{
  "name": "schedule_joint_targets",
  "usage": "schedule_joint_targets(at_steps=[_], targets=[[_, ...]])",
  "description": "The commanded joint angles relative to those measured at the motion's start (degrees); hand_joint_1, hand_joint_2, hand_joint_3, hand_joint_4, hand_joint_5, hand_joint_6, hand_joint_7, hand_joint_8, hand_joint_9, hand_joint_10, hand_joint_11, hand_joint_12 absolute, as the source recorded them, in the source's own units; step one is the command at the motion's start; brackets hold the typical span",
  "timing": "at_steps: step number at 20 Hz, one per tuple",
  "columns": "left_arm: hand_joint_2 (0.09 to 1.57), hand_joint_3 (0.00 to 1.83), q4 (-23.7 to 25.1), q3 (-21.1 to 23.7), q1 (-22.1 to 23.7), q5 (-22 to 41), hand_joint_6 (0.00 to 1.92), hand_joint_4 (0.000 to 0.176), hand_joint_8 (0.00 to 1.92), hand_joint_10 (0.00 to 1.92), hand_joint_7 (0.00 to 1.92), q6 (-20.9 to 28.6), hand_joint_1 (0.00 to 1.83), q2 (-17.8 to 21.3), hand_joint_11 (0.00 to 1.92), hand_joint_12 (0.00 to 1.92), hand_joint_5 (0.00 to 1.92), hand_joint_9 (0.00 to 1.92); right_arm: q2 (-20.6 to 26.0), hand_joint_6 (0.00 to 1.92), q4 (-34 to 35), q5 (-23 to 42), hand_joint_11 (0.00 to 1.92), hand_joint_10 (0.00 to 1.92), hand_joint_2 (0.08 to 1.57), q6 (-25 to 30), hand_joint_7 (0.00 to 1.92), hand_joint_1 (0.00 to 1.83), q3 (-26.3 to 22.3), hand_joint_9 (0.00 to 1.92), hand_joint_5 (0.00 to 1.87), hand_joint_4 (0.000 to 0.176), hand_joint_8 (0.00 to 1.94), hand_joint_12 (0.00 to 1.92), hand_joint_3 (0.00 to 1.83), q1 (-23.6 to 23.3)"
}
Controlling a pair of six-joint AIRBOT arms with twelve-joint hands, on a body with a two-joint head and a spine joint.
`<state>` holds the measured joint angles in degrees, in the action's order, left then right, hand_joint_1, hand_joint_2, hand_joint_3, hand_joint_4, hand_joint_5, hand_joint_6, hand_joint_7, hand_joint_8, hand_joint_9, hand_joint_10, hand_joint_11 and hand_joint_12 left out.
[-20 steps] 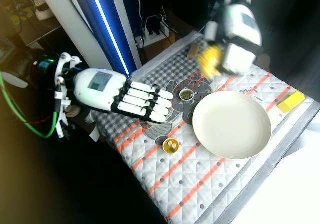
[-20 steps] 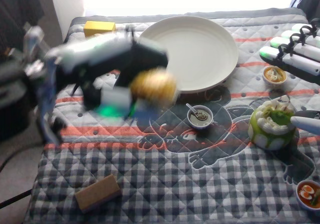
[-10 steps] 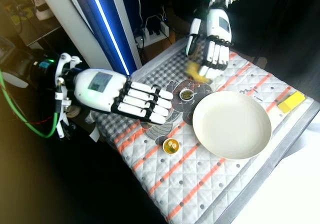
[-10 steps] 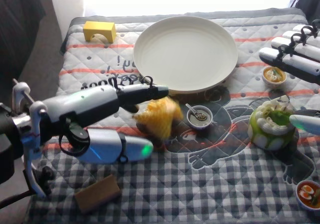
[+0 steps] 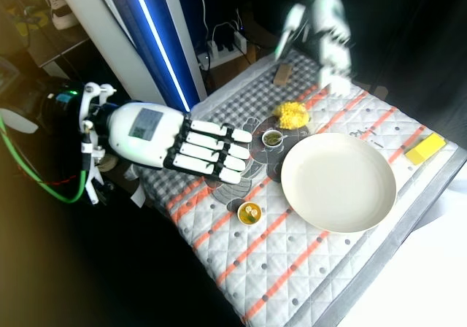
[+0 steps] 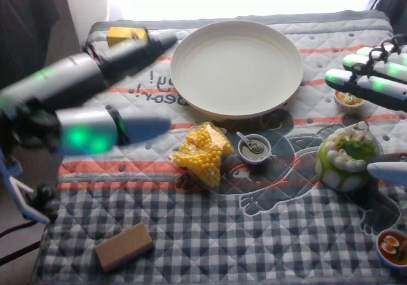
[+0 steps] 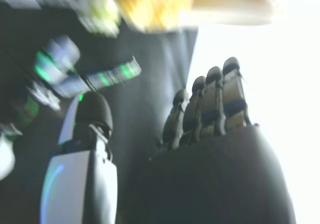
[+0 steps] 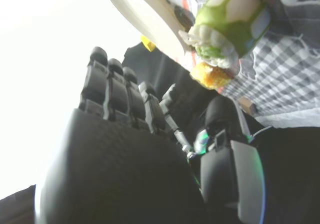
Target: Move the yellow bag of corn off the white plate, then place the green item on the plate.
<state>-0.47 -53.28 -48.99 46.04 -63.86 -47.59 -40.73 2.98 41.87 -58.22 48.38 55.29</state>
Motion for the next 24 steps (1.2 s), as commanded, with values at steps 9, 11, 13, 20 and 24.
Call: schedule_joint_targets(at_steps=[9, 11, 13, 20, 24], targets=[[1.26, 0.0, -4.3, -0.3, -1.1, 21.7, 0.0, 0.0, 0.0, 0.0, 0.0, 3.0, 0.61, 1.2, 0.0, 0.02, 0.0, 0.0, -6.7, 0.01, 0.4, -4.1, 0.0, 0.33, 1.13, 0.2, 0.3, 0.79, 5.5, 0.29, 0.07, 0.006, 0.02, 1.45, 0.0, -3.0], [1.27, 0.0, -4.7, -0.1, -1.5, 22.9, 0.02, 0.0, 0.0, 0.0, 0.0, 3.0, 0.6, 1.6, 0.01, 0.41, 0.05, 0.0, -7.4, 1.1, -0.4, -4.6, 0.77, 1.31, 1.2, 0.2, 0.89, 1.19, 5.9, 0.85, 0.64, 0.0, 1.05, 1.71, 0.0, -4.2], [1.27, 0.0, -5.2, 0.1, -2.2, 23.9, 0.01, 0.0, 0.0, 0.0, 0.0, 3.0, 0.58, 1.7, 0.0, 0.82, 0.06, 0.0, -7.3, 1.35, -1.4, -4.6, 0.9, 1.55, 1.23, 0.2, 0.87, 1.19, 5.9, 0.89, 0.66, 0.0, 1.36, 1.82, 0.0, -5.9], [1.28, 0.0, -6.5, 0.0, -3.4, 25.2, 0.01, 0.0, 0.0, 0.0, 0.0, 3.0, 0.65, 2.2, 0.0, 0.24, 0.05, 0.0, -5.5, 1.45, -3.7, 3.1, 0.61, 1.66, 1.28, 0.2, 0.77, 1.14, 5.4, 0.66, 0.61, 0.0, 1.51, 1.92, 0.0, -14.0], [1.28, 0.0, -7.0, -0.2, -3.6, 25.4, 0.01, 0.0, 0.0, 0.0, 0.0, 3.0, 0.67, 1.6, 0.0, 0.41, 0.06, 0.0, -16.6, 1.53, -3.7, -4.1, 0.68, 1.58, 1.26, 0.2, 0.75, 1.31, 15.0, 0.74, 0.55, 0.0, 1.37, 1.89, 0.0, -23.3]])
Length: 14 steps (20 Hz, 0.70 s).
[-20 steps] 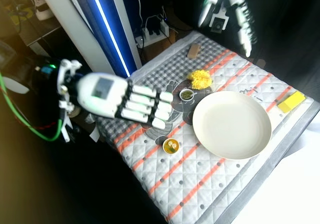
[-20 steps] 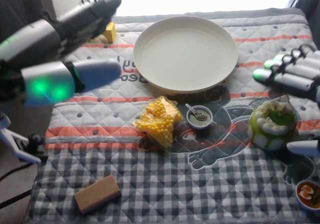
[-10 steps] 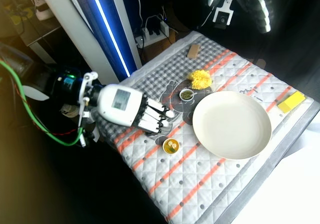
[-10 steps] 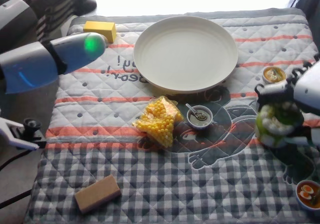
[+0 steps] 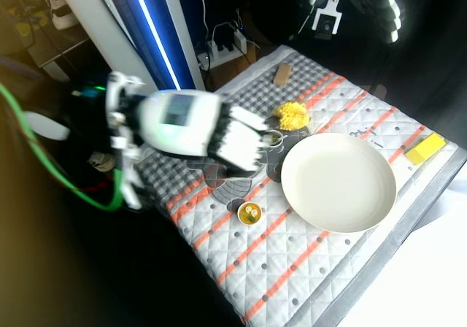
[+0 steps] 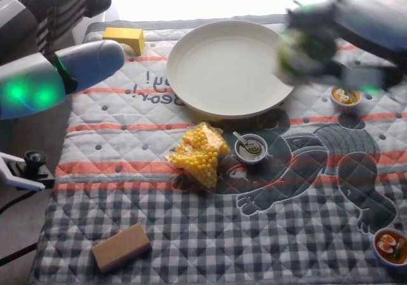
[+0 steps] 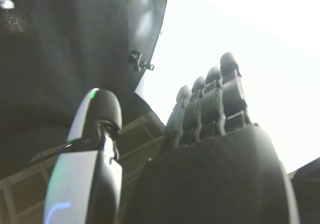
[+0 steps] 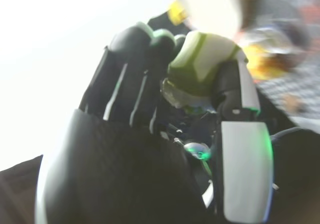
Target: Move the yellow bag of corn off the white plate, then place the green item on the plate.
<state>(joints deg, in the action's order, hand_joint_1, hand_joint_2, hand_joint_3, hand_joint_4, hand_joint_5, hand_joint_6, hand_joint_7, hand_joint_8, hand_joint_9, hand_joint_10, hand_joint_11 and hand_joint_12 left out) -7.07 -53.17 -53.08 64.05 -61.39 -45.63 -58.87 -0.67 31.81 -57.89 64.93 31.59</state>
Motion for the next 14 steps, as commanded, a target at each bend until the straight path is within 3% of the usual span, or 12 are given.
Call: schedule_joint_targets(at_steps=[1, 2, 4, 6, 7, 8, 9, 10, 11, 12, 13, 14], targets=[[1.28, 0.0, -0.5, -0.4, 0.4, 7.6, 0.01, 0.0, 0.0, 0.0, 0.0, 0.6, 0.69, -0.5, 0.0, 0.33, 0.06, 0.0, -2.7, 1.54, -0.1, 1.4, 0.6, 1.61, 1.28, -0.2, 0.71, 1.31, 2.7, 0.71, 0.53, 0.0, 1.44, 1.87, 0.01, -2.8], [1.29, 0.0, -0.5, -0.4, 0.4, 7.5, 0.01, 0.0, 0.0, 0.0, 0.0, 0.6, 0.64, -0.6, 0.0, 0.23, 0.06, 0.0, -5.0, 1.47, -0.1, -1.1, 0.64, 1.75, 1.3, -0.2, 0.65, 1.12, 5.0, 0.58, 0.65, 0.007, 1.59, 1.92, 0.0, -4.2], [1.28, 0.0, -0.5, -0.5, 0.5, 7.5, 0.01, 0.0, 0.0, 0.0, 0.0, 0.6, 0.67, -0.8, 0.0, 0.5, 0.08, 0.0, -8.9, 1.32, 0.4, -4.7, 0.8, 1.8, 1.26, -0.2, 0.76, 1.16, 9.0, 0.76, 0.71, 0.0, 1.53, 1.92, 0.0, -5.2], [1.27, 0.0, -0.5, -0.6, 0.5, 7.5, 0.01, 0.0, 0.0, 0.0, 0.0, 0.6, 0.67, -0.8, 0.0, 0.74, 0.09, 0.0, -13.0, 1.46, 0.7, -9.0, 0.69, 1.77, 1.29, -0.2, 0.69, 1.12, 13.1, 0.65, 0.66, 0.013, 1.54, 1.92, 0.0, -5.8], [1.28, 0.0, -0.5, -0.6, 0.5, 7.5, 0.0, 0.0, 0.0, 0.0, 0.0, 0.7, 0.69, -0.8, 0.0, 0.7, 0.09, 0.0, -14.5, 1.52, 1.7, -10.8, 0.63, 1.69, 1.31, -0.2, 0.67, 1.11, 14.9, 0.6, 0.59, 0.0, 1.56, 1.92, 0.0, -5.9], [1.29, 0.0, -0.4, -0.6, 0.6, 7.4, 0.0, 0.0, 0.0, 0.0, 0.0, 0.8, 0.68, -0.8, 0.0, 0.7, 0.09, 0.0, -15.0, 1.61, 2.2, -11.7, 0.56, 1.57, 1.33, -0.2, 0.68, 1.1, 15.7, 0.57, 0.51, 0.0, 1.54, 1.92, 0.0, -5.9], [1.29, 0.0, -0.4, -0.6, 0.8, 7.4, 0.01, 0.0, 0.0, 0.0, 0.0, 0.9, 0.7, -0.9, 0.0, 0.75, 0.1, 0.0, -15.5, 1.02, 3.5, -12.4, 0.2, 1.27, 1.23, -0.2, 0.36, 1.12, 16.5, 0.31, 0.23, 0.0, 0.96, 1.82, 0.0, -5.9], [1.29, 0.0, -0.4, -0.6, 0.8, 7.4, 0.01, 0.0, 0.0, 0.0, 0.0, 1.0, 0.7, -0.9, 0.0, 0.75, 0.1, 0.0, -15.6, 1.02, 4.2, -12.4, 0.2, 1.27, 1.23, -0.2, 0.36, 1.12, 16.8, 0.31, 0.23, 0.0, 0.96, 1.82, 0.0, -5.8], [1.3, 0.0, -0.4, -0.6, 0.9, 7.6, 0.01, 0.0, 0.0, 0.0, 0.0, 1.5, 0.75, -0.8, 0.0, 0.75, 0.1, 0.0, -15.6, 0.29, 5.3, -12.4, 0.01, 0.87, 1.15, -0.2, 0.23, 1.04, 16.8, 0.08, 0.06, 0.038, 0.25, 1.69, 0.0, -5.8], [1.3, 0.0, -0.4, -0.6, 0.9, 7.7, 0.01, 0.0, 0.0, 0.0, 0.0, 1.7, 0.78, -0.8, 0.0, 0.76, 0.1, 0.0, -15.6, 0.08, 5.4, -12.4, 0.0, 0.83, 1.13, -0.2, 0.16, 0.98, 16.5, 0.02, 0.01, 0.081, 0.12, 1.57, 0.0, -5.8], [1.3, 0.0, -0.4, -0.6, 0.9, 7.9, 0.01, 0.0, 0.0, 0.0, 0.0, 1.8, 0.77, -0.7, 0.0, 0.85, 0.11, 0.0, -15.6, 0.01, 5.4, -12.4, 0.0, 0.59, 1.1, -0.2, 0.07, 0.87, 16.0, 0.0, 0.0, 0.087, 0.04, 1.48, 0.0, -5.8], [1.3, 0.0, -0.4, -0.6, 0.9, 7.9, 0.01, 0.0, 0.0, 0.0, 0.0, 1.9, 0.75, -0.7, 0.0, 0.87, 0.11, 0.0, -15.5, 0.0, 5.4, -12.0, 0.0, 0.26, 1.09, -0.2, 0.01, 0.8, 15.2, 0.0, 0.0, 0.062, 0.01, 1.3, 0.0, -5.8]])
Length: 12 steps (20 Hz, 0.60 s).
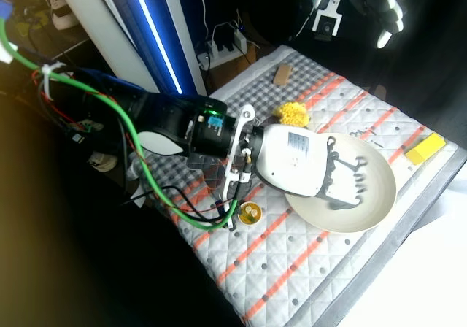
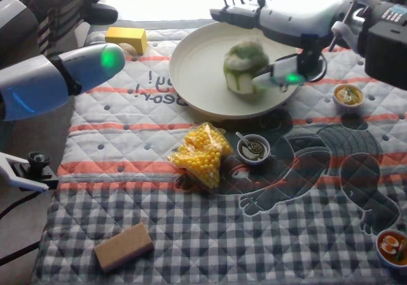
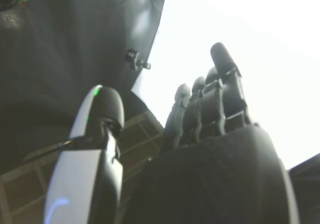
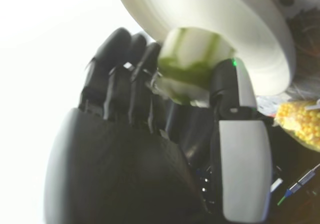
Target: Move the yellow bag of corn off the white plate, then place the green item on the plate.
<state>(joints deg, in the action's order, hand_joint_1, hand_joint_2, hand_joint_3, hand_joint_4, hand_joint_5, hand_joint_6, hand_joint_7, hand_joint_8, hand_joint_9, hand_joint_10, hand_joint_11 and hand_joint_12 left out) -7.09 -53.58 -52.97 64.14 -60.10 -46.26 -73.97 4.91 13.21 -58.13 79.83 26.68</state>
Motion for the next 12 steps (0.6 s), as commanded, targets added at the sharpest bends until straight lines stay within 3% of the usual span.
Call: schedule_joint_targets(at_steps=[1, 2, 3, 5, 6, 7, 8, 9, 10, 11, 12], targets=[[1.29, 0.0, -0.4, -0.2, 0.7, 8.0, 0.0, 0.0, 0.0, 0.0, 0.0, 0.6, 0.74, 0.0, 0.0, 0.95, 0.11, 0.0, 0.6, 0.0, -0.2, 7.4, 0.0, 0.07, 1.09, -0.1, 0.0, 0.77, -0.8, 0.0, 0.0, 0.0, 0.0, 1.15, 0.0, -0.9], [1.29, 0.0, -0.4, -0.2, 0.7, 8.0, 0.0, 0.0, 0.0, 0.0, 0.0, 0.6, 0.74, 0.0, 0.0, 1.0, 0.11, 0.0, 2.5, 0.0, -0.2, 9.2, 0.0, 0.01, 1.09, -0.1, 0.0, 0.75, -2.6, 0.0, 0.0, 0.0, 0.0, 1.12, 0.0, -0.9], [1.29, 0.0, -0.4, -0.2, 0.7, 8.0, 0.01, 0.0, 0.0, 0.0, 0.0, 0.6, 0.77, 0.1, 0.0, 0.87, 0.09, 0.0, 4.4, 0.0, -0.2, 11.7, 0.0, 0.0, 1.11, -0.1, 0.0, 0.73, -4.6, 0.0, 0.0, 0.041, 0.0, 1.03, 0.0, -0.9], [1.28, 0.0, -0.5, -0.2, 0.7, 8.0, 0.0, 0.004, 0.0, 0.0, 0.0, 0.6, 0.78, 0.4, 0.0, 0.52, 0.07, 0.0, 9.0, 0.0, -0.9, 17.2, 0.0, 0.0, 1.14, -0.1, 0.0, 0.62, -9.0, 0.0, 0.0, 0.12, 0.0, 0.3, 0.0, -0.6], [1.28, 0.0, -0.6, -0.2, 0.9, 8.3, 0.0, 0.015, 0.0, 0.0, 0.0, 0.6, 0.77, 0.5, 0.0, 0.35, 0.06, 0.0, 11.2, 0.0, -1.5, 19.8, 0.0, 0.0, 1.14, -0.1, 0.0, 0.6, -11.4, 0.0, 0.0, 0.131, 0.0, 0.09, 0.0, -0.4], [1.27, 0.0, -0.6, 0.0, 1.0, 8.8, 0.0, 0.025, 0.0, 0.0, 0.0, 0.6, 0.77, 0.8, 0.0, 0.11, 0.05, 0.0, 14.6, 0.0, -2.1, 23.2, 0.0, 0.0, 1.09, -0.1, 0.0, 0.53, -14.4, 0.0, 0.0, 0.121, 0.0, 0.51, 0.01, -0.3], [1.26, 0.0, -0.9, 0.3, 1.1, 9.7, 0.0, 0.027, 0.0, 0.0, 0.0, 0.6, 0.76, 1.2, 0.0, 0.02, 0.04, 0.0, 18.2, 0.0, -2.6, 26.8, 0.0, 0.0, 1.11, -0.1, 0.0, 0.51, -17.5, 0.0, 0.0, 0.117, 0.0, 0.71, 0.01, 0.5], [1.24, 0.0, -1.3, 0.4, 1.1, 10.3, 0.0, 0.026, 0.0, 0.0, 0.0, 0.6, 0.75, 1.4, 0.0, 0.0, 0.02, 0.0, 20.0, 0.0, -2.8, 29.1, 0.0, 0.0, 1.13, -0.1, 0.0, 0.48, -19.4, 0.0, 0.0, 0.148, 0.0, 0.82, 0.0, 1.2], [1.24, 0.0, -1.8, 0.5, 0.9, 11.4, 0.0, 0.027, 0.0, 0.0, 0.0, 0.6, 0.74, 1.4, 0.0, 0.0, 0.0, 0.0, 22.4, 0.0, -2.8, 32.2, 0.0, 0.0, 1.14, -0.1, 0.0, 0.5, -21.5, 0.0, 0.0, 0.15, 0.0, 0.94, 0.0, 2.7], [1.24, 0.0, -2.4, 0.5, 0.4, 12.5, 0.0, 0.033, 0.0, 0.0, 0.0, 0.6, 0.68, 1.4, 0.0, 0.0, 0.0, 0.0, 24.3, 0.0, -2.8, 35.3, 0.0, 0.0, 1.12, -0.1, 0.0, 0.47, -23.1, 0.0, 0.0, 0.142, 0.0, 0.72, 0.0, 4.3], [1.24, 0.0, -3.0, 0.6, 0.0, 13.4, 0.0, 0.035, 0.0, 0.0, 0.0, 0.6, 0.67, 1.4, 0.0, 0.0, 0.0, 0.0, 26.1, 0.0, -2.7, 38.2, 0.0, 0.0, 1.11, -0.1, 0.0, 0.47, -24.7, 0.0, 0.0, 0.124, 0.0, 0.35, 0.0, 6.5]])
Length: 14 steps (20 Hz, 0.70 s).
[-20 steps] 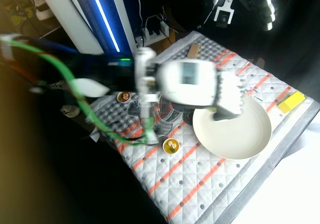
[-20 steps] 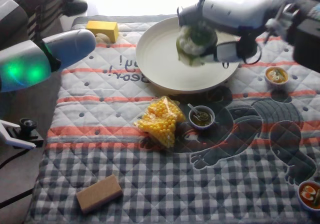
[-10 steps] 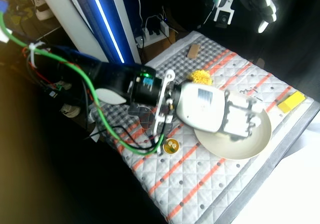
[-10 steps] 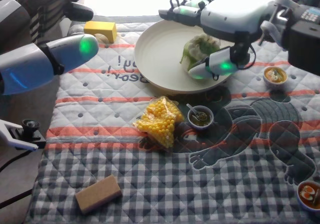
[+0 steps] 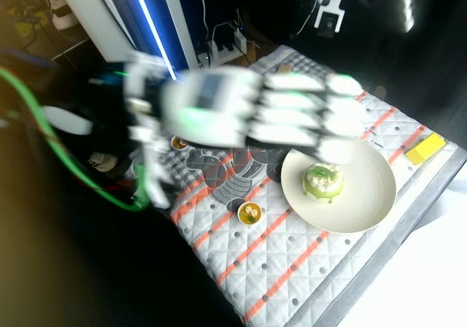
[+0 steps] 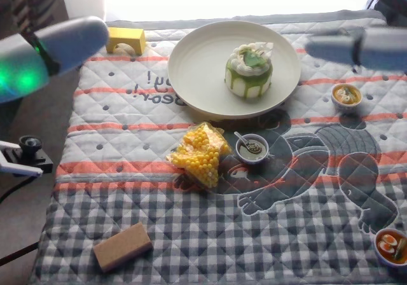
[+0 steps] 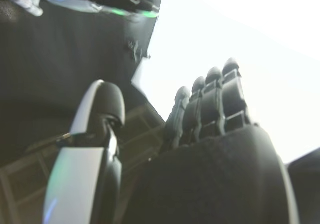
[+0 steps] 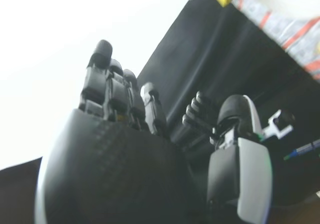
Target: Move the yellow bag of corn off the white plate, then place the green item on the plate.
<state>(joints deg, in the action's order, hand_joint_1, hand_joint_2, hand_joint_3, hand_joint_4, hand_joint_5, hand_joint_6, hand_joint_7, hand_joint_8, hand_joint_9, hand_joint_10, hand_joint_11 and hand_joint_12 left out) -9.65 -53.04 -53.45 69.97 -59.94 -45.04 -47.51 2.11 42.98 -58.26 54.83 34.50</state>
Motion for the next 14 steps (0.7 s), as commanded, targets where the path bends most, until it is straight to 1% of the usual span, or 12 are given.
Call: schedule_joint_targets(at_steps=[1, 2, 3, 4, 5, 7, 8, 9, 10, 12, 13, 14], targets=[[1.23, 0.0, -0.9, 0.0, 0.1, 8.2, 0.0, 0.043, 0.0, 0.0, 0.0, 0.5, 0.68, 0.2, 0.0, 0.0, 0.0, 0.0, 0.6, 0.0, 0.5, 10.2, 0.0, 0.0, 1.14, 0.0, 0.0, 0.5, -0.6, 0.0, 0.0, 0.122, 0.0, 0.09, 0.0, 0.1], [1.23, 0.0, -1.6, 0.1, -0.5, 8.9, 0.0, 0.045, 0.0, 0.0, 0.0, 0.5, 0.67, 0.2, 0.0, 0.0, 0.0, 0.0, 1.9, 0.0, 0.8, 12.5, 0.0, 0.0, 1.15, 0.0, 0.0, 0.53, -1.9, 0.0, 0.0, 0.105, 0.0, 0.02, 0.01, 2.1], [1.23, 0.0, -2.4, 0.0, -1.0, 9.5, 0.0, 0.06, 0.0, 0.0, 0.0, 0.5, 0.66, 0.2, 0.0, 0.0, 0.0, 0.0, 3.0, 0.0, 0.9, 14.3, 0.0, 0.0, 1.15, 0.0, 0.0, 0.49, -3.0, 0.0, 0.0, 0.113, 0.0, 0.0, 0.01, 4.0], [1.23, 0.0, -3.0, 0.0, -1.3, 10.1, 0.0, 0.058, 0.0, 0.0, 0.0, 0.5, 0.65, 0.0, 0.0, 0.0, 0.0, 0.0, 4.0, 0.0, 1.0, 16.0, 0.01, 0.0, 1.16, 0.0, 0.0, 0.48, -4.0, 0.0, 0.0, 0.093, 0.0, 0.0, 0.01, 5.8], [1.22, 0.0, -3.4, -0.1, -1.5, 10.6, 0.0, 0.073, 0.0, 0.0, 0.0, 0.5, 0.63, -0.2, 0.0, 0.0, 0.0, 0.0, 5.0, 0.0, 1.2, 17.6, 0.0, 0.0, 1.13, 0.0, 0.0, 0.49, -5.0, 0.0, 0.0, 0.098, 0.0, 0.0, 0.0, 7.3], [1.2, 0.0, -3.5, -0.1, -1.5, 11.1, 0.0, 0.091, 0.0, 0.0, 0.0, 0.5, 0.6, -0.2, 0.0, 0.0, 0.0, 0.0, 6.7, 0.0, 2.0, 20.9, 0.0, 0.0, 1.12, 0.0, 0.0, 0.51, -6.5, 0.0, 0.0, 0.143, 0.0, 0.0, 0.0, 10.2], [1.2, 0.0, -3.5, -0.2, -1.5, 11.5, 0.0, 0.091, 0.0, 0.0, 0.0, 0.8, 0.6, -0.2, 0.0, 0.0, 0.0, 0.0, 7.3, 0.0, 2.6, 22.3, 0.0, 0.0, 1.12, 0.0, 0.0, 0.51, -7.1, 0.0, 0.0, 0.143, 0.0, 0.0, 0.0, 11.5], [1.18, 0.0, -3.5, -0.4, -1.5, 12.3, 0.0, 0.162, 0.0, 0.0, 0.0, 1.4, 0.6, -0.4, 0.0, 0.0, 0.0, 0.0, 8.0, 0.0, 3.5, 24.9, 0.0, 0.0, 1.1, 0.0, 0.0, 0.55, -7.7, 0.0, 0.0, 0.103, 0.0, 0.0, 0.0, 13.3], [1.16, 0.0, -3.5, -0.6, -1.5, 12.9, 0.0, 0.173, 0.0, 0.0, 0.0, 1.8, 0.62, -0.6, 0.0, 0.0, 0.0, 0.0, 8.6, 0.0, 4.3, 27.2, 0.0, 0.0, 1.08, 0.0, 0.0, 0.55, -8.1, 0.0, 0.0, 0.124, 0.0, 0.0, 0.0, 14.7], [1.18, 0.0, -3.6, -0.6, -1.6, 15.2, 0.0, 0.176, 0.0, 0.0, 0.0, 2.2, 0.49, -0.7, 0.0, 0.0, 0.0, 0.0, 9.5, 0.0, 5.2, 31.0, 0.0, 0.0, 1.07, 0.0, 0.0, 0.53, -8.8, 0.0, 0.0, 0.133, 0.0, 0.0, 0.0, 16.1], [1.19, 0.0, -3.5, -0.6, -1.6, 16.4, 0.0, 0.176, 0.0, 0.0, 0.0, 2.6, 0.46, -0.6, 0.0, 0.0, 0.0, 0.0, 10.0, 0.0, 5.3, 32.6, 0.0, 0.0, 1.08, 0.0, 0.0, 0.56, -9.0, 0.0, 0.0, 0.119, 0.0, 0.0, 0.0, 16.2], [1.2, 0.0, -3.3, -0.6, -1.6, 17.5, 0.0, 0.176, 0.0, 0.0, 0.0, 2.7, 0.42, -0.6, 0.0, 0.0, 0.0, 0.0, 10.1, 0.0, 5.3, 33.8, 0.0, 0.0, 1.09, 0.0, 0.0, 0.57, -9.0, 0.0, 0.0, 0.096, 0.0, 0.0, 0.0, 16.2]])
